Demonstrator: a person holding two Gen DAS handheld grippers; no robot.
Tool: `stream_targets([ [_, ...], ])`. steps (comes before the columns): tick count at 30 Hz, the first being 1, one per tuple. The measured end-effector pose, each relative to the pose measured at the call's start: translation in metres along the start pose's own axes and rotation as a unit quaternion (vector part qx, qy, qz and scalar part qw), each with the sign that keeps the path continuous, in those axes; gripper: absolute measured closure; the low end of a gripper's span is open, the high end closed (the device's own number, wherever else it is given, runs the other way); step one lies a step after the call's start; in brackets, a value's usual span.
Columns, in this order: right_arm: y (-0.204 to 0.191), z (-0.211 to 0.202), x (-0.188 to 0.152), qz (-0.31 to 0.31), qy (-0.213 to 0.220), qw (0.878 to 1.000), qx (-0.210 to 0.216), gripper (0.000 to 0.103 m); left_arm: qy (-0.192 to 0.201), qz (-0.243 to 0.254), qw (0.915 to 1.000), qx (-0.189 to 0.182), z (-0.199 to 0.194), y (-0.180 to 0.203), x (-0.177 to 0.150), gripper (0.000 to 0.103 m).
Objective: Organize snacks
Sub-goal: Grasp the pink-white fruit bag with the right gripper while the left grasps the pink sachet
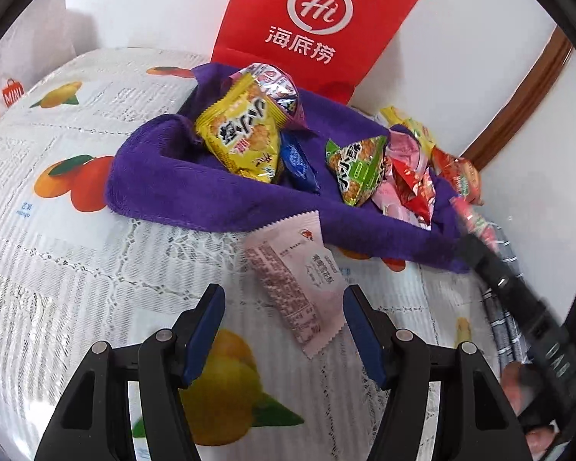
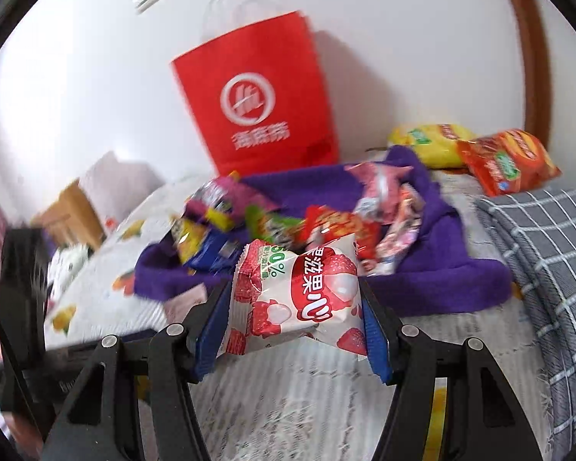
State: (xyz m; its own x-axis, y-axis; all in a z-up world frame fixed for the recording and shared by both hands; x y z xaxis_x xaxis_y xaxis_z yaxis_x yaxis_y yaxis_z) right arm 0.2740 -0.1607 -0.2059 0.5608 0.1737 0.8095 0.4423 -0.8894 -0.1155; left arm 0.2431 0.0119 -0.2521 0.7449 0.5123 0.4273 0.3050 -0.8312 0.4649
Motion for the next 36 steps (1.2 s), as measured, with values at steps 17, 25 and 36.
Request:
stream_targets([
  [17, 0.043, -0.011, 0.002, 0.096, 0.029, 0.995, -0.012, 0.041, 0.045, 0.049, 0.9921, 0.106, 0.021, 0.037, -0.001, 0.047],
  [25, 0.039, -0.006, 0.000, 0.090, 0.017, 0.996, -0.009, 0.041, 0.015, 0.092, 0.9933, 0.068, 0.000, 0.023, -0.017, 0.048],
  [36, 0.033, -0.005, -0.001, 0.071, 0.019, 0.997, -0.012, 0.041, 0.025, 0.122, 0.9879, 0.093, 0.004, 0.030, -0.025, 0.034],
])
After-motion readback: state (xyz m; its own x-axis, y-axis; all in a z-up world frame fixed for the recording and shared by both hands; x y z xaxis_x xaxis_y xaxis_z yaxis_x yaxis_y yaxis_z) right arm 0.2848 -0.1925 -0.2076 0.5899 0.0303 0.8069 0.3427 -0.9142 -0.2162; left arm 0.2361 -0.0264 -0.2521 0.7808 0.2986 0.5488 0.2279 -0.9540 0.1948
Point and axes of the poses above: each gripper's, at about its wrist camera, not at the fingertips, and z roughly the way its jaws point, y to its right, x to its top, the point moved 7 cm from there along z, roughly the way its jaws point, and after that the axes turned 13 degrees about -z, right-handed, at the moved point
